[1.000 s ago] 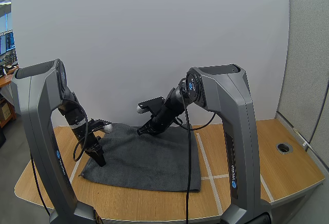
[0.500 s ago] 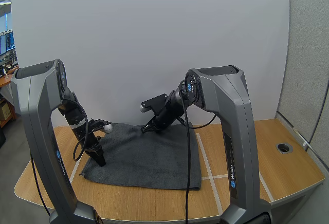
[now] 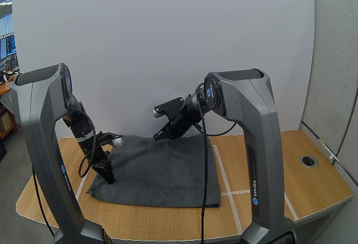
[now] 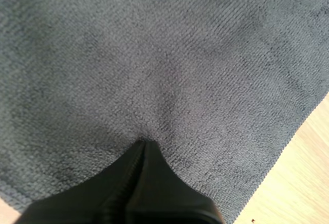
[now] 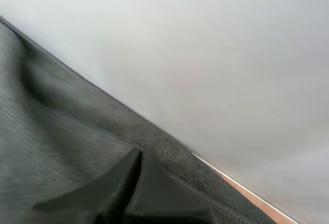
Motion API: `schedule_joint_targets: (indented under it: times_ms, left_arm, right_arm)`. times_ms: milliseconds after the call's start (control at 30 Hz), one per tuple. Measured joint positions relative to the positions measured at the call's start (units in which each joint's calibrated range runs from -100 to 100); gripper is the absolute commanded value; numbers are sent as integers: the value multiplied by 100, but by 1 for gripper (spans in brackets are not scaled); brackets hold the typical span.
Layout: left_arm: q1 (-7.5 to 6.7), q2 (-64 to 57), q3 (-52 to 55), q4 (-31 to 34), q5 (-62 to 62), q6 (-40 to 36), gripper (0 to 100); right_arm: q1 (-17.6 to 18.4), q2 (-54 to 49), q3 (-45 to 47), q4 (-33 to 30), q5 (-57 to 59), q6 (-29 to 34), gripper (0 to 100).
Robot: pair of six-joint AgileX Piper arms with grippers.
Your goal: Fold the towel
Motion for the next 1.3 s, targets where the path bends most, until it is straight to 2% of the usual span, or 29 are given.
schedule_joint_targets:
  times_ms: [167, 333, 400, 433, 500, 1300]
  left_arm:
    - [0, -29, 46, 13, 0, 0, 0]
    - [0, -32, 72, 116, 23, 0, 0]
    - [-2, -32, 72, 116, 23, 0, 0]
    - [-2, -32, 76, 126, 23, 11, 0]
    - [-2, -32, 76, 126, 23, 21, 0]
    - [-2, -32, 87, 205, 23, 360, 0]
  right_arm:
    - [-9, -353, 0, 0, 554, 121, 0]
    - [-75, -886, 4, -113, 2299, 462, 0]
    - [-102, -917, 43, -323, 2947, 608, 0]
    - [-140, -957, 243, -620, 3566, 758, 0]
    - [-181, -1028, 624, -872, 3975, 836, 0]
    - [-244, -1768, 2601, -1406, 4126, 879, 0]
